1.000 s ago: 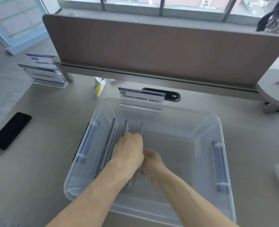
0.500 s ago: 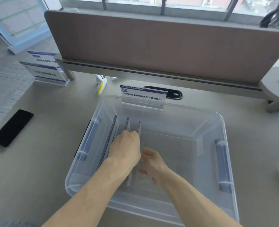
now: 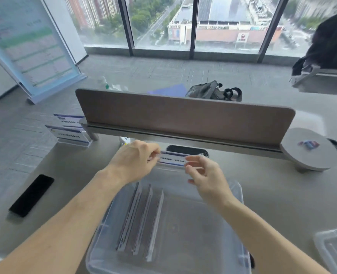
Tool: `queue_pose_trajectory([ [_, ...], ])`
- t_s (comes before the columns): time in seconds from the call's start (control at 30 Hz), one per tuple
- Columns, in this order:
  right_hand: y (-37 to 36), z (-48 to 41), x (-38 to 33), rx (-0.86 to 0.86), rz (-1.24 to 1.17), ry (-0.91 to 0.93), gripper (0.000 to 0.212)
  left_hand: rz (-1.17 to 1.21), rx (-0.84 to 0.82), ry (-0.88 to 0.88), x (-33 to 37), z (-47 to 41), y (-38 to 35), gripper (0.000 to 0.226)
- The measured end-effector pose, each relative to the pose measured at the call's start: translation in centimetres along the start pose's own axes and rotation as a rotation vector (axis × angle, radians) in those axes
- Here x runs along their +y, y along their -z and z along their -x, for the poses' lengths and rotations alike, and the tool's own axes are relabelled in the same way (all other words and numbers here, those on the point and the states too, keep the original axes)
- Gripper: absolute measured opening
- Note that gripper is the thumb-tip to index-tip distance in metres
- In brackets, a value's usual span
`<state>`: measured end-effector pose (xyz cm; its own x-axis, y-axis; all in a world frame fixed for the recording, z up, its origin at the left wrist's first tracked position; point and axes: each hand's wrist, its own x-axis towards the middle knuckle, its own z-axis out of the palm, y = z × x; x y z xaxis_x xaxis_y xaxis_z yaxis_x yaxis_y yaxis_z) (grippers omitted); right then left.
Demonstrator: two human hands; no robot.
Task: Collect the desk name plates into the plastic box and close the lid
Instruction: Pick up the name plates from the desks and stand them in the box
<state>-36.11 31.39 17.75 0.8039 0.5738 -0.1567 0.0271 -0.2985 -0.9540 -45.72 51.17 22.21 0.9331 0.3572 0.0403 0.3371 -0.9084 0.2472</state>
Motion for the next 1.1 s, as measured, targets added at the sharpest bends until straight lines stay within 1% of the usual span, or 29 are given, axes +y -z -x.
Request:
queue_pose_trajectory([
  [0.1,2.5,-2.2,-1.3,0.044,0.044,0.034,0.016,0.016,-0.049,-0.013,-1.2,-2.2,0.5,0.016],
  [0.2,3.6,-4.4,-1.3,0.065,0.168,0.034,0.017,0.06,-0.098,0.041,-2.7,-3.8,-0.1,0.021],
  [0.3,3.4,-6.6,-0.6,0.041,0.283,-0.045,0.027,0.065,-0.185,0.136,-4.7,-5.7,-2.1,0.032],
  [0.4,1.7,-9.2,0.8,-0.017,0.319,-0.169,0.039,0.085,-0.256,0.18,-6.9,-8.2,-4.8,0.044],
  [0.53,-0.8,-12.5,3.2,-0.061,0.423,-0.254,0.051,0.132,-0.308,0.146,-9.5,-11.0,-8.0,0.051],
  [0.7,-1.8,-14.7,5.7,-0.141,0.582,-0.312,0.07,0.194,-0.372,0.048,-13.6,-12.7,-10.1,0.049],
  [0.8,-2.2,-15.5,6.9,-0.134,0.61,-0.321,0.082,0.285,-0.393,0.014,-15.2,-13.0,-11.7,0.053],
  [0.83,-2.3,-15.9,7.3,-0.13,0.616,-0.324,0.083,0.335,-0.391,0.015,-15.6,-13.1,-12.3,0.052],
  [0.9,-2.8,-16.5,7.9,-0.135,0.601,-0.34,0.076,0.42,-0.37,0.018,-16.2,-13.3,-13.7,0.043],
  [1.03,-3.8,-17.4,9.0,-0.148,0.705,-0.315,0.039,0.476,-0.266,0.009,-16.8,-13.1,-16.1,0.005],
  [1.1,-3.9,-17.6,9.0,-0.135,0.736,-0.288,0.025,0.496,-0.224,0.018,-16.9,-12.8,-16.5,0.003],
])
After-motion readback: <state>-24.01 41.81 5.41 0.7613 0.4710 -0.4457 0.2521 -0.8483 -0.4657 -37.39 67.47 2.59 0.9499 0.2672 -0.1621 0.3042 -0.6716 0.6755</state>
